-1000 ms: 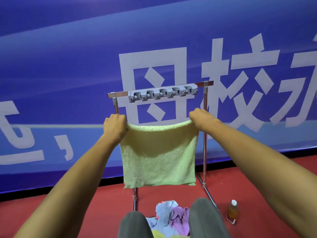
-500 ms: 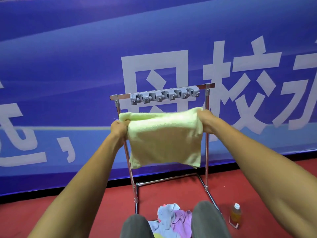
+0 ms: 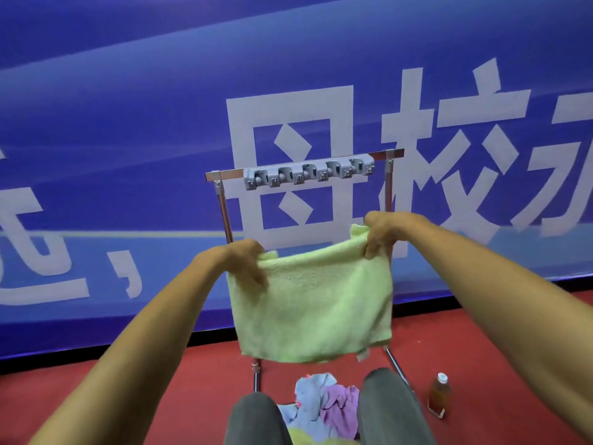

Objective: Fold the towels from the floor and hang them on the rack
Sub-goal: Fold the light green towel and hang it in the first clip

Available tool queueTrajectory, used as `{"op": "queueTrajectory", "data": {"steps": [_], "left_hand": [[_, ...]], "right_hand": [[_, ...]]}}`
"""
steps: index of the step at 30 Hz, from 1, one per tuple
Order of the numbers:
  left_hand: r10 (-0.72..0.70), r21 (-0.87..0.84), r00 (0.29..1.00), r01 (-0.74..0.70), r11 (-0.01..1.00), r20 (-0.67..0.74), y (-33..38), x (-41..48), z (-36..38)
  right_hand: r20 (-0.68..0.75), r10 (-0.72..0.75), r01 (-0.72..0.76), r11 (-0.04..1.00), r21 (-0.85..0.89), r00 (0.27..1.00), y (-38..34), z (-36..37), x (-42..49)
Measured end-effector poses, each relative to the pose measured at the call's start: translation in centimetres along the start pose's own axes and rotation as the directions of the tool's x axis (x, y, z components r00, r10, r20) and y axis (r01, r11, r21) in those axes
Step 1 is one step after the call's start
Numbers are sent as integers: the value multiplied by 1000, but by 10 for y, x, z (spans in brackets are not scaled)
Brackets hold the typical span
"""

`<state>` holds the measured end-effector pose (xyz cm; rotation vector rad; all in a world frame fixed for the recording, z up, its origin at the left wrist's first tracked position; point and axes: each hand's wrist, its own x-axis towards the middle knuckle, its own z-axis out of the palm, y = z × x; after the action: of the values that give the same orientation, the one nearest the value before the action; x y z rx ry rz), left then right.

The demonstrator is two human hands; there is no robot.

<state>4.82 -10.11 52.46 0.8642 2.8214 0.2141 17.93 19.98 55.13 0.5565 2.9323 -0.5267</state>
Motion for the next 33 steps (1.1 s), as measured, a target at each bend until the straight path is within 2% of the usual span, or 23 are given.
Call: {"op": "queueTrajectory", "data": {"steps": [1,2,3,4,5,7,8,10,12,14,17,19,21,24,28,30,33], "left_hand": [[-15,81,1000,17,997,-25,3,0,2],[-16,73,995,24,997,-101,2,1,4],[-50,-21,982,47,999,-181,1,0,6],[-94,-184,960,45,982,-265,-4,4,9],[-174,-401,939,43,915,-296,-9,6,12],[-292,-763,930,18,646,-225,-17,6,21],[-310,-864,934,1,503,-180,-16,4,26],[-359,-959,922,-40,282,-144,-8,-1,30],[-426,-986,899,-33,163,-100,-3,1,30],[-462,-988,886,44,148,-30,0,0,25],[-431,-957,900,177,228,64,-3,3,18],[-401,-927,912,220,304,84,-2,0,15],[-370,-898,923,248,362,106,1,-3,13],[-325,-896,939,234,376,109,2,-7,7],[-314,-914,947,181,364,62,-3,-9,-2],[-241,-916,970,127,381,34,-4,-9,-4],[-145,-921,989,87,379,33,-6,-8,-5]], "right_hand": [[-57,-1,1,1000,9,998,0,0,0],[-104,-2,10,997,80,995,0,1,0],[-140,7,23,976,216,990,2,3,3],[-161,36,30,920,391,986,5,6,5],[-164,77,31,819,572,983,9,10,6],[-102,131,9,571,821,986,17,20,7],[-53,124,-15,489,872,991,20,26,6],[32,98,-68,384,921,995,21,35,5],[73,111,-103,303,947,991,22,35,9],[115,129,-151,328,933,985,21,30,11],[206,114,-235,481,845,972,14,20,3],[177,121,-215,548,809,977,13,17,1],[144,134,-195,569,799,980,17,16,2],[281,34,-251,560,789,959,20,12,-2],[261,-38,-203,524,827,965,26,7,3],[237,-57,-162,576,801,970,29,5,4],[245,-70,-120,723,680,967,27,4,3]]}}
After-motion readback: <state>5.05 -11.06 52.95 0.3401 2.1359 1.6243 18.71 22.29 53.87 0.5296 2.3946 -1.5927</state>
